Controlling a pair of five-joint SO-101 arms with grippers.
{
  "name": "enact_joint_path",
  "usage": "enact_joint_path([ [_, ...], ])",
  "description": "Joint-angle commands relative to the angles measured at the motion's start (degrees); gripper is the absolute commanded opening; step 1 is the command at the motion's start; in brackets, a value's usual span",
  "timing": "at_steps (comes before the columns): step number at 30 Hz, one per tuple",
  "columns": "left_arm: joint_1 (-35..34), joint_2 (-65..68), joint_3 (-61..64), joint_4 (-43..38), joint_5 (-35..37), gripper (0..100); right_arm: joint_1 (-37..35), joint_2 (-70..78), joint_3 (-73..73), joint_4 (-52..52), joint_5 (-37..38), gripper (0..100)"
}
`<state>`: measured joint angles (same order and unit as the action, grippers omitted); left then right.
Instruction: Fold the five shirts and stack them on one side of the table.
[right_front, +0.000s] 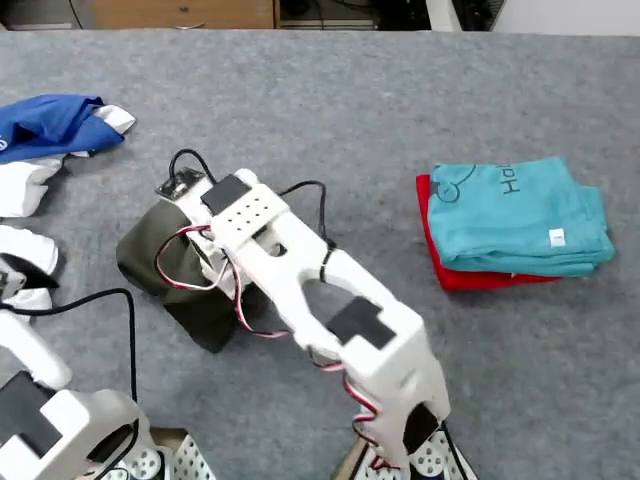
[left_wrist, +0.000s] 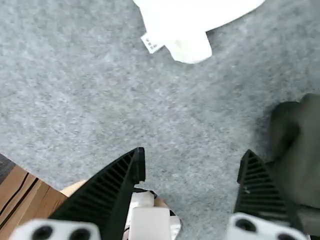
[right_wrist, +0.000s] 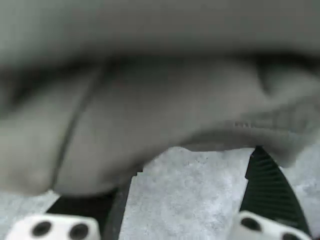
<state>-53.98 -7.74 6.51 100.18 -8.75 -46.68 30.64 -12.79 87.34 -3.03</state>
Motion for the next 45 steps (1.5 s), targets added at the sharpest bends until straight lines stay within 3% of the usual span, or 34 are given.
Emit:
enact_joint_path([
  [1, -1.93, -2.51, -0.44, 0.53, -1.05, 30, 1.01, 2.07, -8.48, 4.31, 0.00, 17.2],
  [4, -2.99, -2.51, -0.70, 0.18, 0.53, 30, 3.30, 3.47, -14.99, 8.97, 0.00, 0.0],
  [7, -2.99, -2.51, -0.35, 0.18, 0.35, 30, 6.55, 3.74, -20.53, 14.33, 0.09, 4.9],
  [11, -2.81, -2.51, -0.44, 0.18, 0.35, 30, 12.35, 1.80, -21.67, 15.12, 0.26, 0.2],
  [19, -2.73, -2.42, -0.18, 0.18, 0.26, 30, 24.92, -10.77, -14.46, 15.12, 0.70, 0.4],
  [27, -1.41, -1.98, -0.18, 0.09, 0.26, 30, 38.90, -23.60, -3.74, 15.03, 7.47, 0.4],
  [33, 8.97, -2.42, 2.55, 0.09, 0.53, 30, 44.18, -32.31, -0.57, 14.68, 10.20, 0.4],
  [38, 22.07, -1.89, 4.48, -1.76, 1.23, 30, 42.59, -35.03, 1.01, 14.68, 9.76, 0.5],
  [45, 38.59, -1.80, 8.00, -12.13, 14.15, 30, 35.91, -34.95, 10.33, 11.52, 5.71, 0.5],
])
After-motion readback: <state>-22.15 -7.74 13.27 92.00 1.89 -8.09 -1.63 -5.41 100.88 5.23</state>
